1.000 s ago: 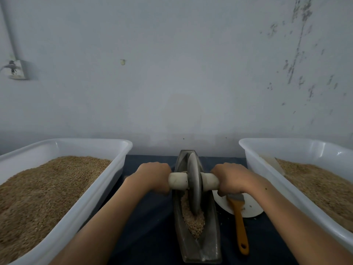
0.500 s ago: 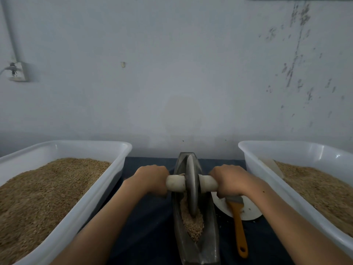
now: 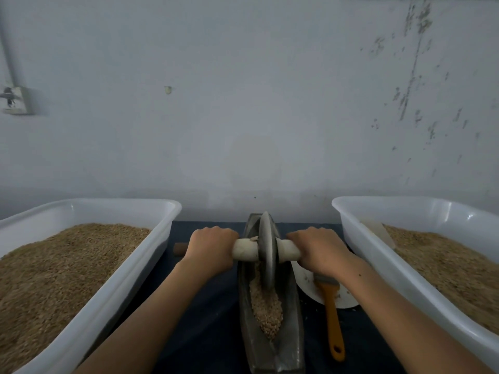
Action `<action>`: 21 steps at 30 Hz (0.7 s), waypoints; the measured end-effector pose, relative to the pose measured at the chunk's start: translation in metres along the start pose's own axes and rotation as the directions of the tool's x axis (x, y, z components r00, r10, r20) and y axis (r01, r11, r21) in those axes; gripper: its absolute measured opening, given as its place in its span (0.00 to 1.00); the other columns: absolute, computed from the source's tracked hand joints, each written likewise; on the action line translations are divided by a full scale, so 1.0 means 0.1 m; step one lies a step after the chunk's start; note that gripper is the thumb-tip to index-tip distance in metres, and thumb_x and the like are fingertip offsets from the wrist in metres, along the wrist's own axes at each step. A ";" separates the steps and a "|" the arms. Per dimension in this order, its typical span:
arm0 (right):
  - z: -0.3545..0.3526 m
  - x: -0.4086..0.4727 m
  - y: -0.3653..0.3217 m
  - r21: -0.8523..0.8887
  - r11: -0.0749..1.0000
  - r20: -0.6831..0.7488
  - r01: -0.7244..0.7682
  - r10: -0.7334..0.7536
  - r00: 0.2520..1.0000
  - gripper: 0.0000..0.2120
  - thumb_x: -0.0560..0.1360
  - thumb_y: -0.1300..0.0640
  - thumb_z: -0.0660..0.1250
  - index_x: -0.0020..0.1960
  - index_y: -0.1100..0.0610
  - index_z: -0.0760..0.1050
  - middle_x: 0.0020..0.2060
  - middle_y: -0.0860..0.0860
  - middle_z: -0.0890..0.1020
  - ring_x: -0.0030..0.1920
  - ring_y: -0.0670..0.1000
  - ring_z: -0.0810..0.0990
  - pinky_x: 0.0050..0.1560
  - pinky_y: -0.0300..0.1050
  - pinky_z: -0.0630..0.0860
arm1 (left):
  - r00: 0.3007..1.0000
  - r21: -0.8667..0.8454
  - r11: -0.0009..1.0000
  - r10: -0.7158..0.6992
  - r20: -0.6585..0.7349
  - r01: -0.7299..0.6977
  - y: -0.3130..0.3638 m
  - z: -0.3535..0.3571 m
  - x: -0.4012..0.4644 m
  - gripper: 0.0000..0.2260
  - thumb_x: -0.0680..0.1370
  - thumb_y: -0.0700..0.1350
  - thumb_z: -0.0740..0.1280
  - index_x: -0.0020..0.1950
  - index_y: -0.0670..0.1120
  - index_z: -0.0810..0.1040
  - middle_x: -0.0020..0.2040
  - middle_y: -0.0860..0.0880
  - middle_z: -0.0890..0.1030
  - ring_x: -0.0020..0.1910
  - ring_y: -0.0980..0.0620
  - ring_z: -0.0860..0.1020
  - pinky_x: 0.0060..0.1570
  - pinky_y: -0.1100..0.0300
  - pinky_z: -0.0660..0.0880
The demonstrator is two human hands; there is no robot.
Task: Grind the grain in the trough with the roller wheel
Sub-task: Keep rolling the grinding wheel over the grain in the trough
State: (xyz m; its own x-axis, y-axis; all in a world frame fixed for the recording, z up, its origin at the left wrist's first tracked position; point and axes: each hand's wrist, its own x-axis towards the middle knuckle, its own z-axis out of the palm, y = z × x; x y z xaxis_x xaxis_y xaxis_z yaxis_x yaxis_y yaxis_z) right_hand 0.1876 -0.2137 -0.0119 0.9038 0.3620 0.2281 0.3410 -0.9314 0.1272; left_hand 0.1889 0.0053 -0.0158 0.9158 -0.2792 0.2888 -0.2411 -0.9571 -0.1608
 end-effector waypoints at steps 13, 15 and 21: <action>-0.09 0.01 -0.02 -0.013 1.000 0.187 -0.022 0.024 0.982 0.07 0.72 0.56 0.68 0.48 0.49 0.72 0.42 0.47 0.79 0.39 0.48 0.75 0.36 0.41 0.67 | 0.989 -0.018 1.000 -0.004 0.149 0.007 -0.01 -0.07 0.02 0.13 0.72 0.50 0.69 0.56 0.51 0.76 0.46 0.51 0.78 0.43 0.52 0.75 0.40 0.57 0.67; -0.03 0.02 -0.04 -0.037 0.998 0.053 -0.049 0.051 0.997 0.07 0.74 0.56 0.65 0.50 0.48 0.72 0.46 0.49 0.80 0.42 0.50 0.76 0.40 0.43 0.67 | 1.000 -0.004 1.000 -0.021 -0.016 0.021 0.01 0.00 0.01 0.11 0.74 0.50 0.66 0.55 0.52 0.75 0.49 0.51 0.79 0.47 0.50 0.77 0.40 0.57 0.65; -0.08 -0.02 -0.07 -0.049 0.997 0.093 -0.060 0.065 0.994 0.11 0.74 0.58 0.65 0.56 0.50 0.73 0.49 0.50 0.81 0.47 0.51 0.78 0.43 0.44 0.68 | 0.999 -0.003 1.000 0.019 -0.029 -0.019 0.00 -0.01 -0.02 0.12 0.74 0.51 0.66 0.57 0.52 0.75 0.51 0.51 0.80 0.50 0.50 0.78 0.43 0.58 0.66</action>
State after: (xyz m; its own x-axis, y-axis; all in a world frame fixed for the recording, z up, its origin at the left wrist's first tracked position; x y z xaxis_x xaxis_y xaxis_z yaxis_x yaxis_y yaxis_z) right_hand 0.1811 -0.2078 -0.0055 0.9440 0.2960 0.1455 0.2728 -0.9487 0.1599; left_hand 0.1872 0.0056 -0.0156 0.9014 -0.2992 0.3129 -0.2592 -0.9519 -0.1636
